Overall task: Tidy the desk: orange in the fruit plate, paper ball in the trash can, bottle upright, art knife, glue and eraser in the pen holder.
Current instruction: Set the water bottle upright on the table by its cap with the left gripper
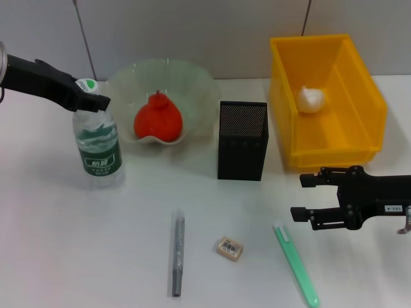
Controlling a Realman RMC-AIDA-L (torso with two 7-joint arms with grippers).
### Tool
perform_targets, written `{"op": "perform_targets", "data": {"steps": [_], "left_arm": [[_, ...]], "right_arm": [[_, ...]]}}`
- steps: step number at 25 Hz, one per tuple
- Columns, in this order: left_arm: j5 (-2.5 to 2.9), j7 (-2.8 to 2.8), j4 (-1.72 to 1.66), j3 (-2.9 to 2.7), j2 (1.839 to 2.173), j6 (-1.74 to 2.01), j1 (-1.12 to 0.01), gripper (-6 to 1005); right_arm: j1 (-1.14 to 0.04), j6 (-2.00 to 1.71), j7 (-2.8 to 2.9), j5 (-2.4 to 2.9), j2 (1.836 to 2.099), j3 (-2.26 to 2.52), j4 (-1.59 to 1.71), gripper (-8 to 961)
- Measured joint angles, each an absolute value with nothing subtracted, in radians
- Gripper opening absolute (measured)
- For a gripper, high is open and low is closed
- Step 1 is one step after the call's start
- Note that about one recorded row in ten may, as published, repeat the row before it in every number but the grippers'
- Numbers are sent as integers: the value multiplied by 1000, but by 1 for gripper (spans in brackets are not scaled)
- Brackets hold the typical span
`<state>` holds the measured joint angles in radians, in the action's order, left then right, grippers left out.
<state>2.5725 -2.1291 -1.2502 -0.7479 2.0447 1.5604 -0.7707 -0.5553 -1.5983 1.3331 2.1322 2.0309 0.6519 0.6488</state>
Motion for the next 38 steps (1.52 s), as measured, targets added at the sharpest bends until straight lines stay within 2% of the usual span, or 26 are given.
{"op": "perform_targets", "data": {"steps": [14, 38], "left_arm": [[2560, -2119, -1239, -749, 2061, 1474, -740, 449], [2537, -2103, -1213, -756, 2060, 1447, -726, 481]], "right_arm": [[-555, -1598, 1333, 2132, 2031, 652, 649, 795], [-555, -1601, 1334, 2132, 2031, 653, 649, 795]]}}
